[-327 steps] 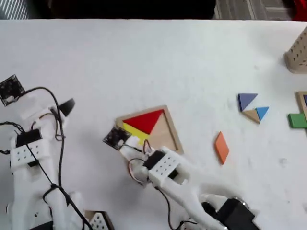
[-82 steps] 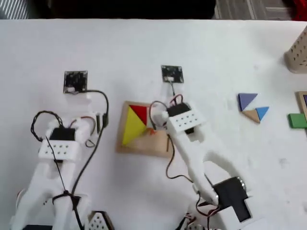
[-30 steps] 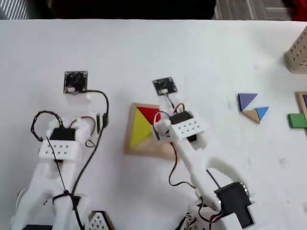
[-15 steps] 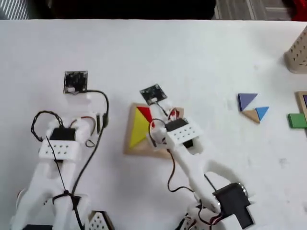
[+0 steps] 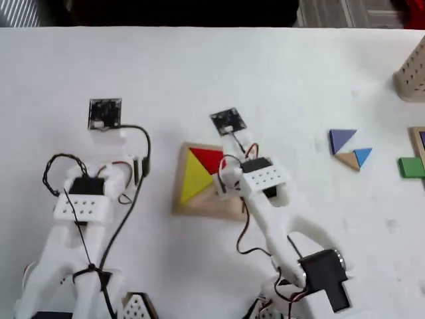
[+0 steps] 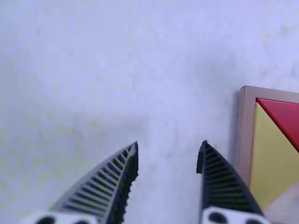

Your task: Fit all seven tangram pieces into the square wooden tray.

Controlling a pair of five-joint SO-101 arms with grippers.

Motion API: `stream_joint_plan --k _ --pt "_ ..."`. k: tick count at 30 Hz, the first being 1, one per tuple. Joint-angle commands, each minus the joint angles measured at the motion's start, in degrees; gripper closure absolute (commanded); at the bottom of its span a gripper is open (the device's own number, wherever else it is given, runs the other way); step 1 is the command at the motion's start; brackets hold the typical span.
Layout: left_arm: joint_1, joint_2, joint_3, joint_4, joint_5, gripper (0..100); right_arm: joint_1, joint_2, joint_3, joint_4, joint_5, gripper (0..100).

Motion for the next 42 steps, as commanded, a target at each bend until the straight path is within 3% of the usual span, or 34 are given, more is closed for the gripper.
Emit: stream_joint_plan --k 1,6,35,42 --pt "0.7 -1.5 -1.5 -1.5 0.7 79 1.2 -0.1 -3.3 3.6 0.6 98.1" --pt "0.7 -1.5 -1.5 -1.5 0.7 79 0.8 -0.5 -4.1 7.2 5.0 98.1" --pt "0.7 -1.5 -1.5 -1.2 0.7 79 6.4 2.3 -6.9 3.5 5.5 98.1" --pt "0.7 -1.5 -1.5 -1.3 0.7 79 6.4 -12.8 0.6 4.7 5.4 98.1"
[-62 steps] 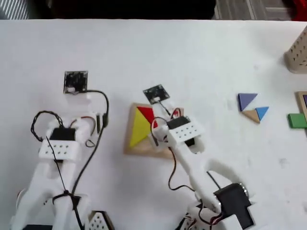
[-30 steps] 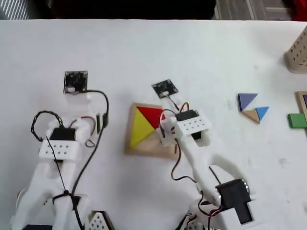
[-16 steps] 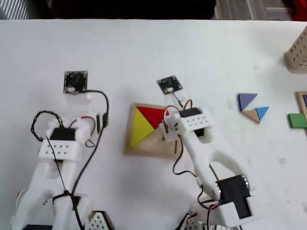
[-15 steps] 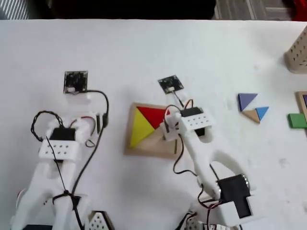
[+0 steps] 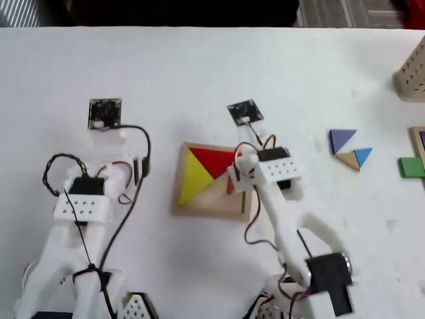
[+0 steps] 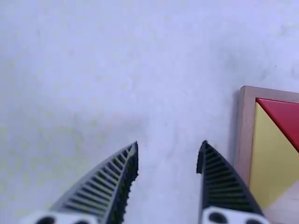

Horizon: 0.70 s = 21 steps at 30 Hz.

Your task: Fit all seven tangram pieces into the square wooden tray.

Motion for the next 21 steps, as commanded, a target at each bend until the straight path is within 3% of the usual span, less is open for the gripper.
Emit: stream_joint_plan --k 1,8,14,21 --pt "0.7 -1.5 -1.5 -1.3 0.7 79 0.5 -11.0 4.6 -2.2 0.7 98.1" --pt "1.4 -1.3 -1.5 -1.4 0.7 79 11.4 -17.1 8.7 -2.3 0.3 98.1" --pt "14.2 -1.4 2.8 -1.6 -0.7 79 23.9 -16.5 8.8 -2.0 0.2 98.1" --pt "12.2 -1.5 2.7 -3.3 -3.2 79 34.1 -16.0 11.1 5.1 0.7 94.0"
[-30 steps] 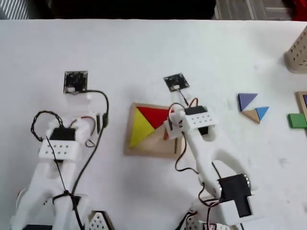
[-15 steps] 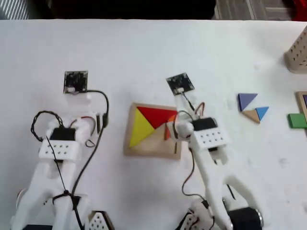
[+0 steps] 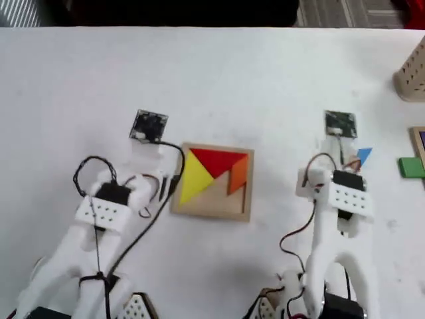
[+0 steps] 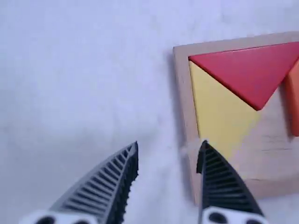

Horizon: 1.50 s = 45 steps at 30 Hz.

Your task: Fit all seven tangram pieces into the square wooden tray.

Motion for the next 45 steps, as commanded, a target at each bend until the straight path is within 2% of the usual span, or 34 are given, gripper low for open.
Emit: stream_joint_plan --k 1,4,8,9,11,15,21,30,35,40,42,45 --pt "-0.9 -1.5 -0.5 -2.7 0.7 79 3.9 -0.7 1.3 1.4 0.5 92.6" --pt "-0.9 -1.5 -0.6 -2.7 2.1 80 6.3 -1.0 1.5 1.0 0.5 91.3" --pt "-2.2 -1.1 -1.7 -3.0 1.8 97 6.5 -1.2 1.5 0.5 0.5 91.5" --pt "-3.0 -1.1 -1.8 -3.0 1.8 99 6.5 -1.2 1.5 0.5 0.5 91.5" --pt "-4.7 -1.4 -1.8 -3.1 2.2 94 6.5 -1.1 1.5 0.5 0.5 91.5" --pt "-6.5 -1.1 -2.9 -3.1 2.2 98 6.6 -1.1 1.5 0.5 0.5 91.5" --pt "-6.8 -1.1 -3.0 -3.1 2.2 98 6.7 -0.7 -0.2 -4.4 0.5 91.0" --pt "-6.9 -1.3 -2.9 -3.1 1.9 98 9.3 -0.5 -13.2 1.9 0.1 91.0" --pt "-6.8 -1.1 -2.9 -3.1 2.1 95 12.9 8.2 -22.9 4.4 0.1 91.0" --pt "-6.7 -1.4 -2.7 -2.6 2.3 77 13.2 26.2 -35.7 6.8 1.3 87.0" --pt "-6.5 -1.4 -2.6 -2.5 2.3 74 12.9 32.1 -40.0 7.6 6.5 84.1" --pt "-6.5 -1.4 -2.6 -2.5 2.3 76 11.2 37.1 -44.2 7.3 12.2 83.3"
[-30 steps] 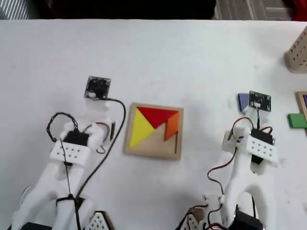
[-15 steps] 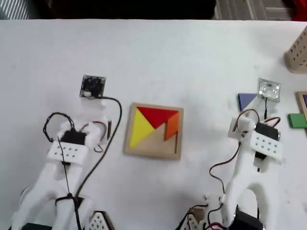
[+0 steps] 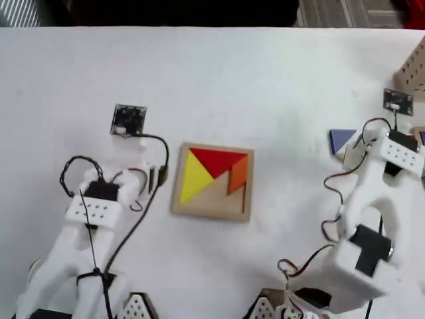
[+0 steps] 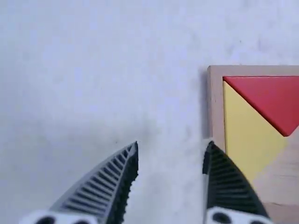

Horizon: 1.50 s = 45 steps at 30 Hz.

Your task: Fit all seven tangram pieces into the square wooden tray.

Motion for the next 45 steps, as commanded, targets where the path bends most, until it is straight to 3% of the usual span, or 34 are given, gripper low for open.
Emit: stream_joint_plan --k 1,7,15,20,26,31,36,45 --pt "-0.3 -1.4 -2.4 -0.7 0.8 78 -1.5 4.5 -7.0 -0.4 6.2 83.3" --pt "-0.3 -1.4 -2.5 -1.0 0.8 79 -5.0 13.8 -14.3 -0.8 14.5 83.3" --pt "-0.3 -1.4 -2.5 -1.1 0.8 79 -5.5 29.0 -29.0 -0.6 16.2 83.3" --pt "-0.2 -1.4 -2.5 -1.1 0.8 79 -4.7 34.6 -35.0 4.6 21.3 83.3" --pt "-0.2 -1.4 -2.6 -1.1 0.8 79 -4.7 35.9 -37.5 7.0 21.1 84.8" --pt "-0.2 -1.2 -2.6 -1.1 0.6 79 -4.4 36.1 -37.1 7.6 21.0 99.0" --pt "-0.2 -1.2 -2.6 -1.1 0.7 80 -4.3 34.2 -38.2 13.9 15.4 98.0" --pt "-0.6 -1.5 -2.6 -1.1 0.7 80 -8.1 22.8 -38.2 32.0 14.3 98.1"
